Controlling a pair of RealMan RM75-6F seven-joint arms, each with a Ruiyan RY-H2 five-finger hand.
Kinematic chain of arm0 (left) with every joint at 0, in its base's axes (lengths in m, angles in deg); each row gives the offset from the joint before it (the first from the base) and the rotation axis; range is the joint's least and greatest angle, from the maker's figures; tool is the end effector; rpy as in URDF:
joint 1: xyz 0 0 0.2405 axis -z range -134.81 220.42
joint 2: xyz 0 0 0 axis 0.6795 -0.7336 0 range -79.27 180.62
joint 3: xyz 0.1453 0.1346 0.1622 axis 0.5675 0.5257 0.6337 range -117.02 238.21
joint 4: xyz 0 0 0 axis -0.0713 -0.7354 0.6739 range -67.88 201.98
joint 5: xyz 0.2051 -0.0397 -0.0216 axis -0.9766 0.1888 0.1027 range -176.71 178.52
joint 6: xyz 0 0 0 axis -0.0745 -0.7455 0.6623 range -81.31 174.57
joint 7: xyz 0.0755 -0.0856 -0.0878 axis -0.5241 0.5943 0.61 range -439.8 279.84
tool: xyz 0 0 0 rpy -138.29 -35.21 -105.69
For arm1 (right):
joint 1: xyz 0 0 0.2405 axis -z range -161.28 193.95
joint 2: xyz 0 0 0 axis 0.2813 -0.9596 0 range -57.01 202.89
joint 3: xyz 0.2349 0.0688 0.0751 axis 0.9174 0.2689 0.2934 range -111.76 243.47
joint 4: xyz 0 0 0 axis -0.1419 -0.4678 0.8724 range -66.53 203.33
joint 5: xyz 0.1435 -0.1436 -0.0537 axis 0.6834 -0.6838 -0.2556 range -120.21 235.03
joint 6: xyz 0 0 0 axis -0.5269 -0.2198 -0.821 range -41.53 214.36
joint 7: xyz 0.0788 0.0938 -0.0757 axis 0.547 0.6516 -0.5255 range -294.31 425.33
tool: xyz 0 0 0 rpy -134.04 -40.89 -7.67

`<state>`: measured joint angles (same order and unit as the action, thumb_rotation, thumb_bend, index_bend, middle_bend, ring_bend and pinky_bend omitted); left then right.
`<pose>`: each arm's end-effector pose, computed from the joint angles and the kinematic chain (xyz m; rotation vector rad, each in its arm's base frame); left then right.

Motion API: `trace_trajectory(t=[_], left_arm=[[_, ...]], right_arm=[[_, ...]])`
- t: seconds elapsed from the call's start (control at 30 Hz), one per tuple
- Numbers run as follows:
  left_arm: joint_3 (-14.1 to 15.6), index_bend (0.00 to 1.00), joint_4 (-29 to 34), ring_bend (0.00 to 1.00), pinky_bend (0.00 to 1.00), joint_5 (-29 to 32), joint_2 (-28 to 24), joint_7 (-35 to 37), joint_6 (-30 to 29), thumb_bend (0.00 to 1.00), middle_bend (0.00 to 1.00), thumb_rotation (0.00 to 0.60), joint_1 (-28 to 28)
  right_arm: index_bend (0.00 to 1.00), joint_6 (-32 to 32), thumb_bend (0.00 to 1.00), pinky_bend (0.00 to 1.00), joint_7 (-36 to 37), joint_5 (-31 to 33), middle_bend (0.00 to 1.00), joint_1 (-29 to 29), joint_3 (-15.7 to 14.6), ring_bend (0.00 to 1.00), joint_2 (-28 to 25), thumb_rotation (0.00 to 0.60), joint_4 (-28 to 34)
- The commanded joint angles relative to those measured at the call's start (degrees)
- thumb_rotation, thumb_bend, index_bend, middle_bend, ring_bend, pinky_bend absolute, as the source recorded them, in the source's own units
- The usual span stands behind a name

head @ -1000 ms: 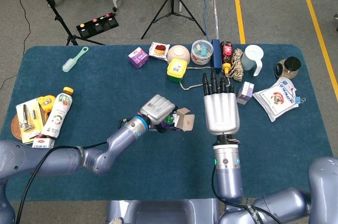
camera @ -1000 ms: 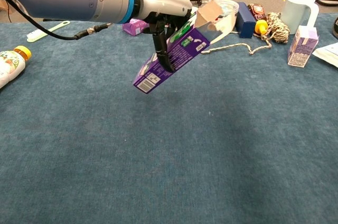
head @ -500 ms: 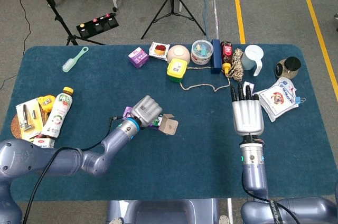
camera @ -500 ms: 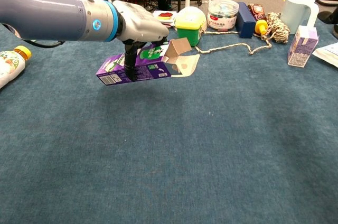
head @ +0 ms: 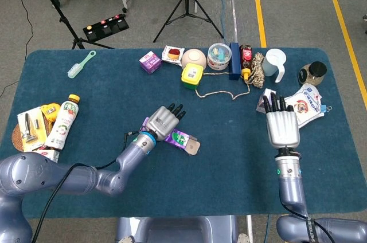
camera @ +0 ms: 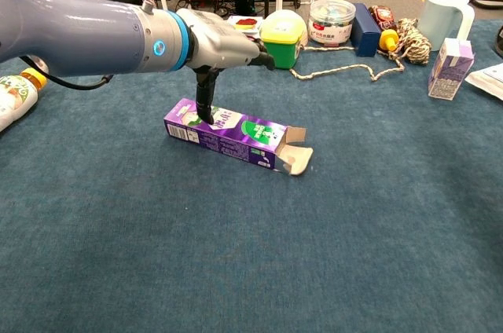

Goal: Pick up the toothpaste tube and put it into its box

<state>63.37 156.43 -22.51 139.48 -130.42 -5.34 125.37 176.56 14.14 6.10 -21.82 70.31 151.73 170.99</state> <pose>-0.0176 0.3704 -0.0513 -2.2225 -0.4321 -0.4630 -0.1829 -0.3083 0.0878 1.4495 -0.5582 0.5929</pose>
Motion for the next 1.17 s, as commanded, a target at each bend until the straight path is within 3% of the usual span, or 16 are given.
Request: trace_trajectory(t=[0.03, 0.23, 0.33, 0.53, 0.83, 1.0, 1.17], left_arm=[[-1.55, 0.0, 3.35, 0.07, 0.38, -3.84, -3.07, 3.74, -1.2, 0.12, 0.0, 0.6, -2.3], [-2.31, 0.0, 13.68, 0.07, 0.37, -14.13, -12.48, 13.28, -7.82, 0.12, 0.0, 0.6, -10.24], [2.26, 0.0, 19.79, 0.06, 0.35, -24.25, -18.76, 19.85, -17.2, 0.11, 0.0, 0.6, -19.94], [8.29, 0.0, 21.49, 0.05, 0.34, -36.9, -24.65, 30.7, -25.89, 0.11, 0.0, 0.6, -32.49], [16.73, 0.0, 17.3, 0.05, 0.33, -50.84, -30.65, 45.03, -38.15, 0.11, 0.0, 0.6, -50.8], [18.11, 0.0, 10.46, 0.05, 0.33, -56.62, -28.9, 49.88, -44.79, 0.11, 0.0, 0.6, -60.69], [16.97, 0.0, 2.94, 0.05, 0.33, -59.52, -25.69, 54.96, -47.97, 0.11, 0.0, 0.6, -67.52]], right_arm=[[0.12, -0.77, 0.25, 0.32, 4.49, -3.5, 0.12, 1.93, -0.89, 0.15, -0.78, 0.6, -1.87], [0.12, -1.26, 0.16, 0.27, 20.07, -14.01, 0.12, 6.4, -2.94, 0.15, -2.6, 0.6, -6.64], [0.12, 0.02, 0.13, 0.26, 31.65, -21.55, 0.12, 9.48, -4.87, 0.15, -2.92, 0.6, -13.39], [0.13, 0.45, 0.06, 0.24, 40.64, -24.39, 0.12, 12.87, -4.82, 0.15, -2.5, 0.6, -20.05], [0.13, 0.65, 0.01, 0.22, 47.14, -26.56, 0.12, 16.83, -4.42, 0.14, -4.15, 0.6, -23.06], [0.13, 2.0, 0.0, 0.21, 49.19, -28.65, 0.12, 19.2, -4.17, 0.13, -4.51, 0.6, -25.08], [0.13, 2.09, 0.0, 0.19, 52.29, -31.02, 0.12, 21.31, -4.92, 0.12, -4.71, 0.6, -27.19]])
